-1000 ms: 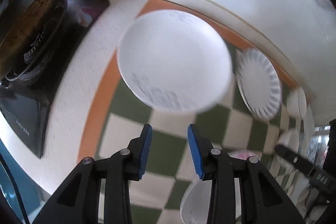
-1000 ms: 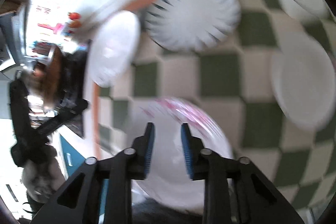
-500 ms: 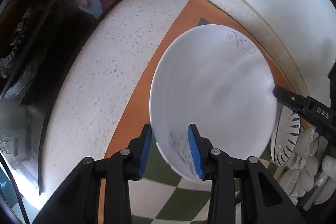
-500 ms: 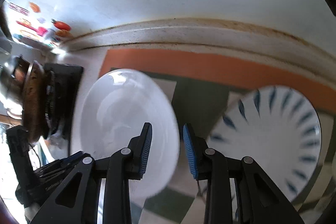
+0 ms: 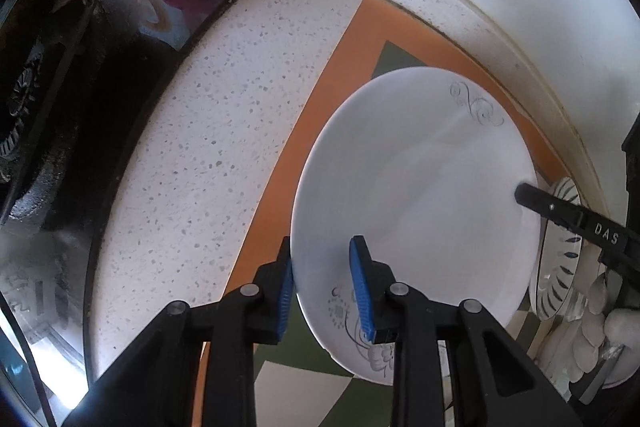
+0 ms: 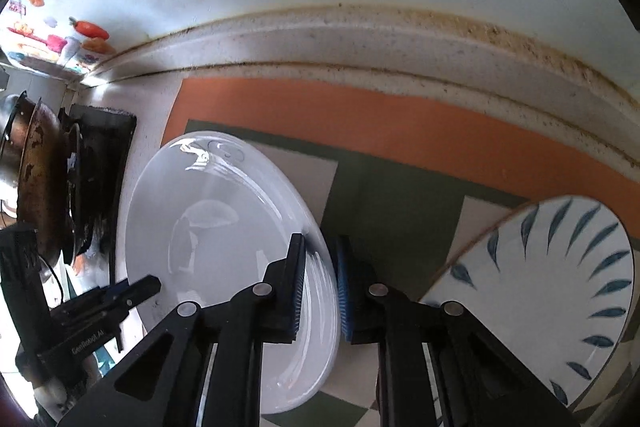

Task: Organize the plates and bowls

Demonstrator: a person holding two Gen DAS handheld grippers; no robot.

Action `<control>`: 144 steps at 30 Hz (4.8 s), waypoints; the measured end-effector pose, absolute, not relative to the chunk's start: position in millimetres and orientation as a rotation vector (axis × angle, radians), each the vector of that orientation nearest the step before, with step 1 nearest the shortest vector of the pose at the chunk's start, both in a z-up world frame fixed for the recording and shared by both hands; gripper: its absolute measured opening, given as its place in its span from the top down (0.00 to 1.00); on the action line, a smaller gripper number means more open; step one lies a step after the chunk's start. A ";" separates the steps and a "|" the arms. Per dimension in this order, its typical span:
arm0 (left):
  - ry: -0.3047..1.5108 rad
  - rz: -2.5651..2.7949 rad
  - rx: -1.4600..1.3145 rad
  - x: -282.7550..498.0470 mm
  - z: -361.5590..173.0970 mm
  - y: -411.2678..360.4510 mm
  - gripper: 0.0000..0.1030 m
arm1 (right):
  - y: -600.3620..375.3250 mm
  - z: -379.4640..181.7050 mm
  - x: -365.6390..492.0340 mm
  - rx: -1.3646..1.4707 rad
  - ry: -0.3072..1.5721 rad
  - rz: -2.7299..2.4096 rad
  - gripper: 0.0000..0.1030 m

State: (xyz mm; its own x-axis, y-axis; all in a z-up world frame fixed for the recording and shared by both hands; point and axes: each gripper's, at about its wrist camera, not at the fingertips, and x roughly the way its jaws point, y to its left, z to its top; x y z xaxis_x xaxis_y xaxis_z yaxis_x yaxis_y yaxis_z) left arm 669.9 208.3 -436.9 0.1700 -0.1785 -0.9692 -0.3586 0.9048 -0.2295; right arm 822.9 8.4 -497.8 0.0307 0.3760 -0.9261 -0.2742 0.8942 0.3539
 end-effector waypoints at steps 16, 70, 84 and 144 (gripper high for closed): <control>1.339 0.037 -0.346 634.3 -358.2 161.4 0.77 | -63.8 -437.3 736.9 0.286 1.352 0.493 0.87; 1.674 -0.205 -0.151 533.4 -426.8 7.5 0.76 | -244.5 -481.1 525.2 0.455 1.425 0.255 0.88; 1.662 -0.184 -0.027 532.8 -418.8 -5.3 0.75 | -235.0 -485.3 531.7 0.431 1.484 0.261 0.87; 1.434 -0.188 -0.173 720.0 -379.4 4.9 0.87 | -218.4 -459.5 775.3 0.318 1.382 0.178 0.90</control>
State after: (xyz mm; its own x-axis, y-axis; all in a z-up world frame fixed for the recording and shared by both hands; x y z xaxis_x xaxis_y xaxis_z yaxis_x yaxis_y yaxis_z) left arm 720.0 4.9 -379.4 0.1262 -0.2315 -0.9646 0.0243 0.9728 -0.2303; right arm 775.3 -218.4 -459.5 0.1837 0.3082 -0.9334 0.0613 0.9441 0.3238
